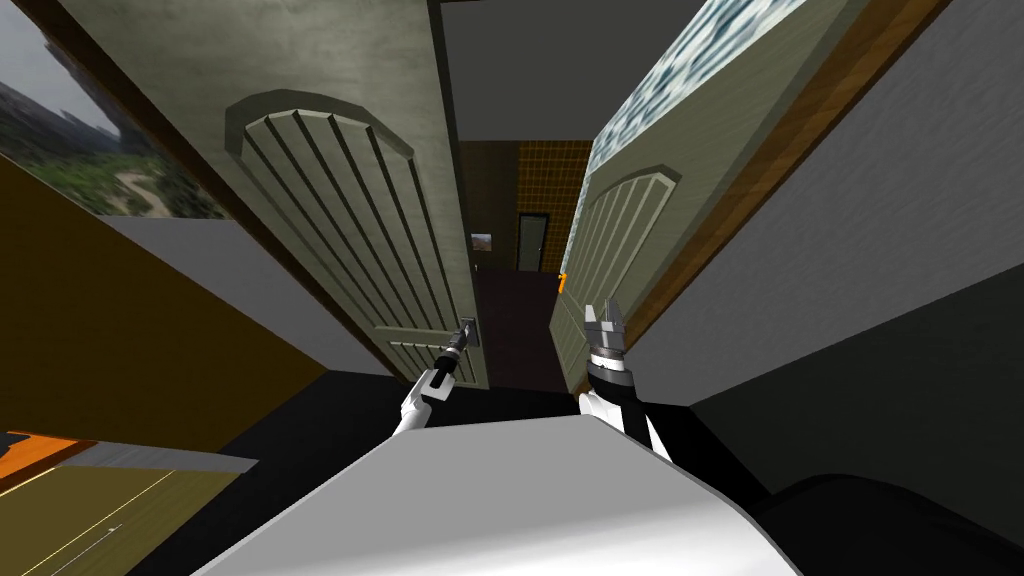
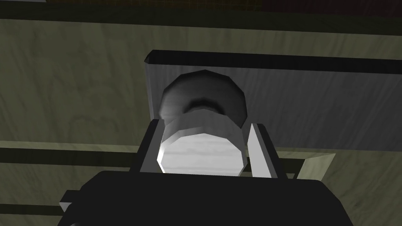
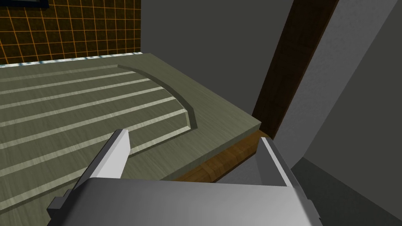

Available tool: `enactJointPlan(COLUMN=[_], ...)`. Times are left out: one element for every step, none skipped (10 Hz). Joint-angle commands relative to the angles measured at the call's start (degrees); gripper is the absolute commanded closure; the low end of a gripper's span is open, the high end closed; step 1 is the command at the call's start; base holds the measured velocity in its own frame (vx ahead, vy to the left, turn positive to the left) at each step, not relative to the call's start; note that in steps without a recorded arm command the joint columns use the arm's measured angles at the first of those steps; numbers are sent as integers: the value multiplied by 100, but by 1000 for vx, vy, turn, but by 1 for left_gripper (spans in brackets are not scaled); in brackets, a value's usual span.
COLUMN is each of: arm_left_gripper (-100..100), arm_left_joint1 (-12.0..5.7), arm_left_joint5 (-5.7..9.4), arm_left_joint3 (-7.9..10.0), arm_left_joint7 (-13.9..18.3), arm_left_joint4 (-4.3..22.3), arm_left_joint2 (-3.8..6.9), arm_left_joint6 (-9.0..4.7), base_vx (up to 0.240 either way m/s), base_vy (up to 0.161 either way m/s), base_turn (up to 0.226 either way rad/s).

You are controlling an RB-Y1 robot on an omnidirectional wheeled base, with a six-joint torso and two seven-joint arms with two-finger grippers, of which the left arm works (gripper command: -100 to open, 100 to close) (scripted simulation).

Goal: Push the door open

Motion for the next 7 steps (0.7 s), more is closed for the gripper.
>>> enactJointPlan(arm_left_gripper=[100,100,100,100,100,100,100], arm_left_joint1=[6,6,6,6,6,-33,-37], arm_left_joint5=[-1,-1,-1,-1,-1,21,31], arm_left_joint3=[-1,-1,-1,-1,-1,72,103], arm_left_joint7=[1,1,1,1,1,-28,-42], arm_left_joint4=[3,3,3,3,3,4,11], arm_left_joint2=[0,0,0,0,0,19,24], arm_left_joint6=[2,2,2,2,2,12,14], base_vx=[-23,-13,0,0,0,95,144], base_vy=[-1,1,0,0,0,-28,-59], base_turn=[-11,-10,0,0,0,27,49])
